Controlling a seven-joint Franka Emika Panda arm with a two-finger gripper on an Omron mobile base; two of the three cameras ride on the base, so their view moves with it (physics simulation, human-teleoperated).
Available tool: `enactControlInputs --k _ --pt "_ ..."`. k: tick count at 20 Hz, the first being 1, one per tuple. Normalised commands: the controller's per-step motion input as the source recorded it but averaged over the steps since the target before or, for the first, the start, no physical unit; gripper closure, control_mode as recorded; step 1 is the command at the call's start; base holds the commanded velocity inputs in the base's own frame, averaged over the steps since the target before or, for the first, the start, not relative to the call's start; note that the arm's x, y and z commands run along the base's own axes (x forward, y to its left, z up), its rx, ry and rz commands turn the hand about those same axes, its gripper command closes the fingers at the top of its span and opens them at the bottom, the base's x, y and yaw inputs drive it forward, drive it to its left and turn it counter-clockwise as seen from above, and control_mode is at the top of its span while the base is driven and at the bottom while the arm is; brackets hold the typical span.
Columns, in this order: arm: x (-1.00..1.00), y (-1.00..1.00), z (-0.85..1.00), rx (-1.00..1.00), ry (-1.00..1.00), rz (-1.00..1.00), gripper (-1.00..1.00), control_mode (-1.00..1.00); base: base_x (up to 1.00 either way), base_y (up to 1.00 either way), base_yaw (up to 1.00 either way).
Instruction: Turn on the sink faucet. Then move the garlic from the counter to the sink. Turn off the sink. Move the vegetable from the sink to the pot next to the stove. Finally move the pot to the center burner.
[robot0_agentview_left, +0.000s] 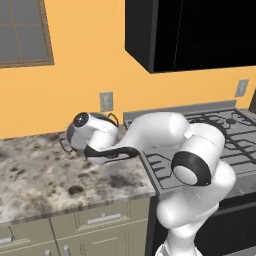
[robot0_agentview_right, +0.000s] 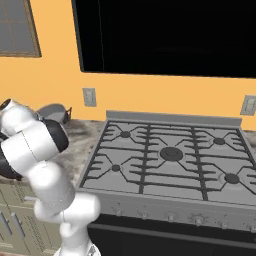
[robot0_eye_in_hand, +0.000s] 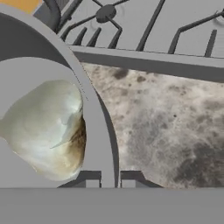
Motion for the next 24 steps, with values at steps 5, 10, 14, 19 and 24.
enactControlInputs --k 5,10,14,19,24 --pt "-0.08 -0.46 0.33 0.0 -0.11 -0.42 1.0 -1.0 0.0 0.0 0.0" --pt "-0.08 -0.48 0.27 0.01 -0.06 -0.44 1.0 -1.0 0.0 0.0 0.0" --pt "-0.15 -0.61 0.03 0.04 -0.06 -0.41 1.0 -1.0 0.0 0.0 0.0" --pt "-0.27 -0.72 0.0 0.08 -0.08 -0.35 1.0 -1.0 0.0 0.0 0.0" --pt "-0.27 -0.77 0.0 0.09 -0.09 -0.32 1.0 -1.0 0.0 0.0 0.0"
